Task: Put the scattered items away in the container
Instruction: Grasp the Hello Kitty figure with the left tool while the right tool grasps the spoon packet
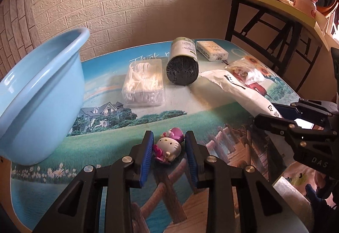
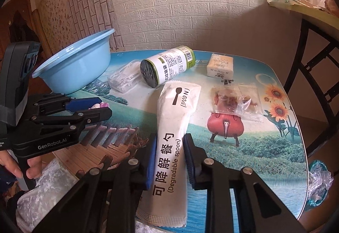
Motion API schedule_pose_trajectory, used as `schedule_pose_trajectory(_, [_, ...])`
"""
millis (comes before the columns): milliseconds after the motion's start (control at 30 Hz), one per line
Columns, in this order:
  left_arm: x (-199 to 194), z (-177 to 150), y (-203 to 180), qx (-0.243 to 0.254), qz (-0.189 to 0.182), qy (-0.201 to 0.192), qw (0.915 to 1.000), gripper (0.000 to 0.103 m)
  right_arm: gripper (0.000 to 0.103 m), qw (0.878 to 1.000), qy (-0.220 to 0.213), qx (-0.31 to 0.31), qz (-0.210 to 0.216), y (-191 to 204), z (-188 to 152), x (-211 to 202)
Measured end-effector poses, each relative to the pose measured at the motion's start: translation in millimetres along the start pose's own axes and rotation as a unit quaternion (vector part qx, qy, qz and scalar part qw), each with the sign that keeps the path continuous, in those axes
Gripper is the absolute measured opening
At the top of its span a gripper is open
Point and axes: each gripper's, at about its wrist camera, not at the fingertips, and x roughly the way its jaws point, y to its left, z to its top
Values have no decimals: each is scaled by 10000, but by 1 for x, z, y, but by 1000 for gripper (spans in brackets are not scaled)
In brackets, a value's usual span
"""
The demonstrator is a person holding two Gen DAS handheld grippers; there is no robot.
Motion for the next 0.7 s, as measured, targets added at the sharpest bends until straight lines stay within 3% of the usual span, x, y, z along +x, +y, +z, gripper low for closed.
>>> schedule_pose_trajectory(133, [-11,-12,4,-108,-1,-11,9999,29,26,9995,8,-302,-26,8,-4,-6])
schedule_pose_trajectory(400, [-22,-24,3,-127,59,-156,9998,30,26,9996,68,-286,-18,8,-11,-11])
schedule_pose_trajectory(533, [-22,-21,6,-79,51,-260,9996,30,40,9997,83,-226,-56,9,-12,-12])
schedule_pose_trajectory(700, [-18,-20,12,-119,6,-286,9995,33,40,9998,25,-196,-93,9,-13,-14])
